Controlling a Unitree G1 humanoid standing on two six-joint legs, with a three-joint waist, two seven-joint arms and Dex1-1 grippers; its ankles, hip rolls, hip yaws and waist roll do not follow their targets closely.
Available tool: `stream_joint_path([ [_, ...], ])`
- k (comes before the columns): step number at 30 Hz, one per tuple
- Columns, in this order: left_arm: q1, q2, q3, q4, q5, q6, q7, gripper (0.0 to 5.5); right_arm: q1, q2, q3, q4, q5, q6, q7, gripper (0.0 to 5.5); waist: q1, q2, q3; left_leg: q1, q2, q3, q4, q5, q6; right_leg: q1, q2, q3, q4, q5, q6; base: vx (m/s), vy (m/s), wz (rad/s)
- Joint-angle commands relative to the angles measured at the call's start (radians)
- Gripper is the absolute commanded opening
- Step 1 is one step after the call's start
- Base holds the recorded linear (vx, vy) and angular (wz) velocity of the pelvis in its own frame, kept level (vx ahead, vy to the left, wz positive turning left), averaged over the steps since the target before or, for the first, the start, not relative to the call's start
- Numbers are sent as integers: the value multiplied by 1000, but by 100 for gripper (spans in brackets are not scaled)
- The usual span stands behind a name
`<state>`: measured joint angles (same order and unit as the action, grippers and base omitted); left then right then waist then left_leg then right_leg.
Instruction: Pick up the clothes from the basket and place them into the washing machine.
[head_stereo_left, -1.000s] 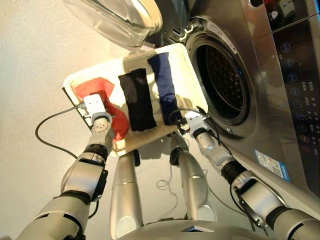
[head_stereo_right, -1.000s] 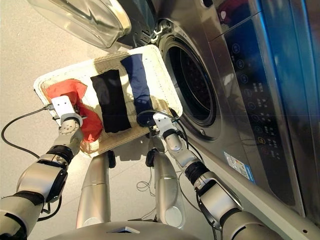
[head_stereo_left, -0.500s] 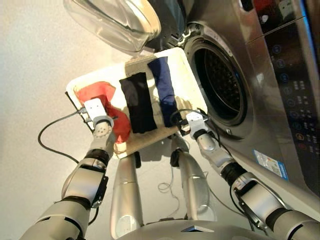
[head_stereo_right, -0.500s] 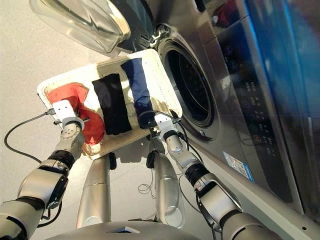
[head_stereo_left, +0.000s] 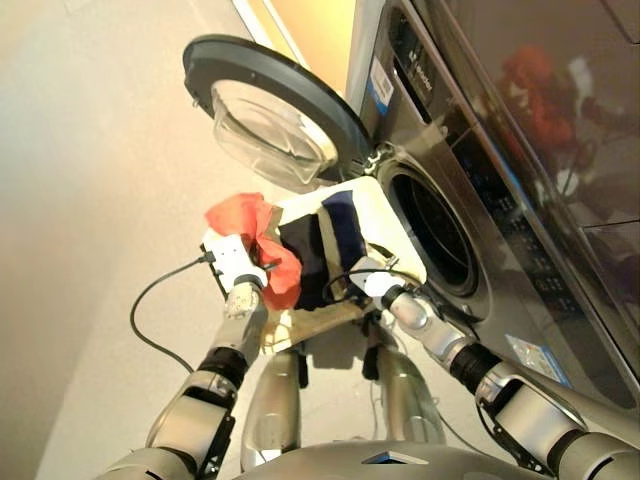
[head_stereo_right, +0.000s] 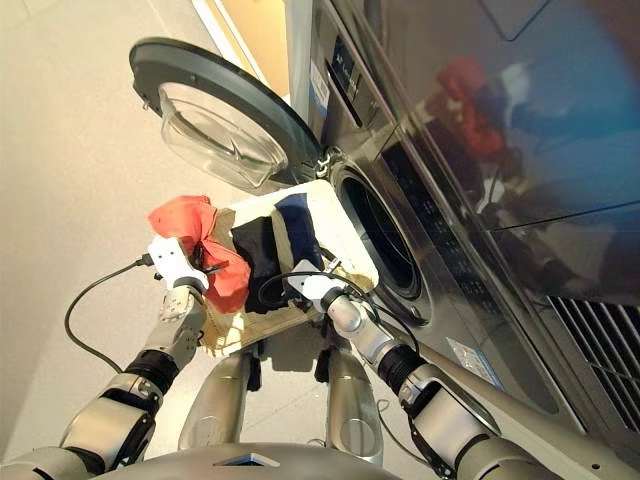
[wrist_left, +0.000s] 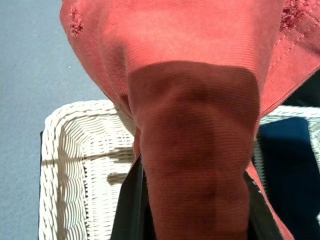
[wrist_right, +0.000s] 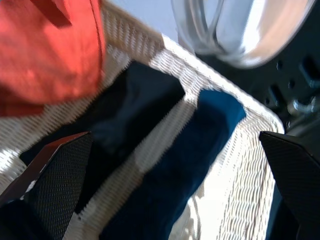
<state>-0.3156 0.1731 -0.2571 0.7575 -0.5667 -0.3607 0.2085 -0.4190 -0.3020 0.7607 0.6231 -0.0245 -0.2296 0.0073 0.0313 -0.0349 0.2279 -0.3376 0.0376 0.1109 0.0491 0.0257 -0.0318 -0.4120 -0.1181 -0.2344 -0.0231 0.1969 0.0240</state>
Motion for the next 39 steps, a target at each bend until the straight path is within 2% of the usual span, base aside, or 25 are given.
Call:
stream_joint_path([
  [1, -8, 0, -28, -55, 19, -59, -27, 0, 0, 30, 38, -83, 26, -66, 44, 550, 13, 16, -38, 7, -68, -45, -53, 46, 10, 78, 4, -31, 44, -72, 98, 0, 0, 0],
  [7, 9, -19, -57, -82, 13, -57, -32, 0, 4, 23, 74, -158, 33, -71, 74, 550, 11, 47, -52, 39, -70, -38, -76, 51, 11, 97, 10, -17, 33, -74, 96, 0, 0, 0],
  [17, 9, -58, -106, -153, -31, -68, -33, 0, -31, 56, 134, -163, 9, -61, 78, 550, 11, 96, -50, 44, -68, -26, -94, 65, 10, 92, 19, 2, 27, -72, 92, 0, 0, 0],
  [26, 49, -74, -164, -311, -126, -72, -67, 0, -58, 82, 129, -137, -29, -45, 33, 550, 16, 124, -59, 37, -69, -34, -96, 74, 9, 89, 20, 3, 20, -70, 88, 0, 0, 0],
  [33, 100, -59, -198, -427, -179, -56, -115, 0, -64, 51, 86, -170, -33, -45, 1, 550, 26, 141, -66, 37, -72, -39, -97, 74, 12, 92, 16, 0, 17, -69, 88, 0, 0, 0],
  [34, 112, -52, -206, -451, -190, -51, -126, 0, -62, 47, 72, -165, -30, -47, -6, 479, 29, 146, -66, 38, -74, -40, -96, 73, 13, 94, 15, -2, 18, -69, 88, 0, 0, 0],
  [35, 112, -51, -207, -452, -190, -51, -126, 0, -62, 47, 72, -165, -30, -47, -6, 216, 29, 146, -67, 37, -74, -40, -96, 74, 13, 93, 15, -3, 18, -68, 88, 0, 0, 0],
  [36, 116, -48, -209, -455, -192, -49, -130, 0, -61, 47, 69, -162, -34, -46, -10, 0, 30, 148, -68, 37, -76, -41, -96, 74, 13, 93, 15, -3, 17, -69, 88, 0, 0, 0],
  [39, 127, -40, -221, -472, -190, -44, -144, 0, -69, 59, 61, -146, -37, -46, -19, 0, 36, 152, -70, 36, -77, -47, -96, 74, 14, 93, 13, -6, 17, -68, 89, 0, 0, 0],
])
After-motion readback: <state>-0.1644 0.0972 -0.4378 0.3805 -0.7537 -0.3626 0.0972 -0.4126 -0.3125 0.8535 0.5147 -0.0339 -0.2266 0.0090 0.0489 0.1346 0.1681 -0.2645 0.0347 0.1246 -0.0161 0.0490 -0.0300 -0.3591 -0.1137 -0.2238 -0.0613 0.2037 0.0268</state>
